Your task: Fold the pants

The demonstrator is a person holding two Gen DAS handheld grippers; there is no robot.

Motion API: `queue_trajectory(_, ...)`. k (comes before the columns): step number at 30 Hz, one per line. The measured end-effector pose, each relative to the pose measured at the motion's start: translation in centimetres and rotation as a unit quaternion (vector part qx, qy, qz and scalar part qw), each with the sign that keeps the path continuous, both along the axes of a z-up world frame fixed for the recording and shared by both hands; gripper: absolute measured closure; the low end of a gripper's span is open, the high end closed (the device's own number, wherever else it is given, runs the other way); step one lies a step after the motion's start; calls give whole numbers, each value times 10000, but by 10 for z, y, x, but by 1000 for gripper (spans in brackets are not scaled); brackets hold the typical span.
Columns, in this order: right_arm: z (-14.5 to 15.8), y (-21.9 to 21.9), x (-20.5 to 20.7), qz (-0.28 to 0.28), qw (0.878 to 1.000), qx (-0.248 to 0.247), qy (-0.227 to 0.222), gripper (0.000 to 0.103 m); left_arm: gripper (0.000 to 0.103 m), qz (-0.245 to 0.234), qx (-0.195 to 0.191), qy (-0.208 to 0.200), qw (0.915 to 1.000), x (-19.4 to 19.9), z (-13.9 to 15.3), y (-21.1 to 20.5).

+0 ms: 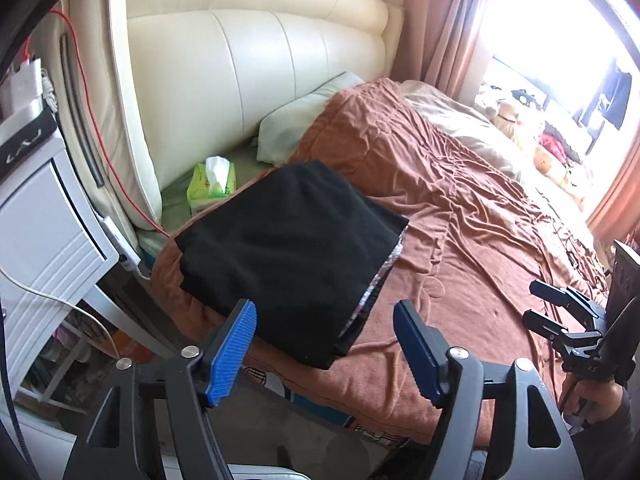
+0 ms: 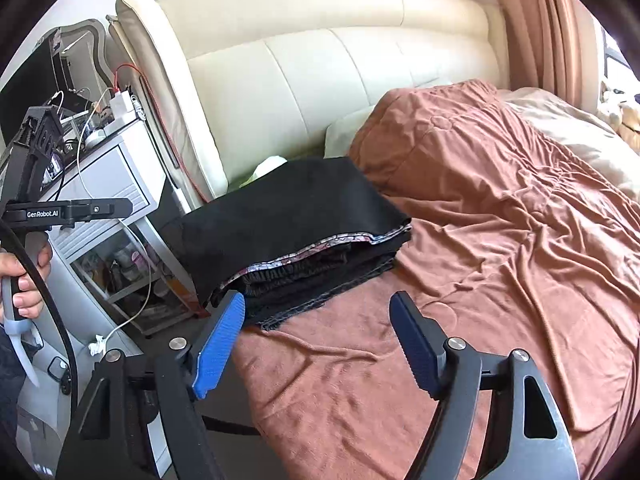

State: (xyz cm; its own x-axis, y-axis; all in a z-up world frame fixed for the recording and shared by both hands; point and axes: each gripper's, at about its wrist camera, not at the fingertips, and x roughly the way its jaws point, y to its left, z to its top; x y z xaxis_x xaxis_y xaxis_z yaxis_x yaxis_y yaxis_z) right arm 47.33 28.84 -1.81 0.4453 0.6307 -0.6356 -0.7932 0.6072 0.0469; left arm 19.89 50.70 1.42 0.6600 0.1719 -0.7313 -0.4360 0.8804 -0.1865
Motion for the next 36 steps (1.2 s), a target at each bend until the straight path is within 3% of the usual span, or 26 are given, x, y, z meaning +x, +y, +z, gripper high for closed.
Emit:
queue_trajectory(4, 18, -32, -26, -208, 9997, -79, -41, 15, 9, -100, 101, -181, 9997, -11, 19, -27)
queue_trajectory(7, 32, -54, -50, -385, 9992, -21, -144, 0, 4, -144, 224, -291, 9992, -20, 31, -45)
queue_trajectory(21, 74, -154, -155, -996, 9935, 145, -523, 0, 1, -712, 402, -787, 9935, -68, 68, -132)
queue_trajectory(36, 105, -236, -237, -1195, 9875, -125, -1024, 0, 1, -1294, 390, -960, 9862, -89, 66, -197)
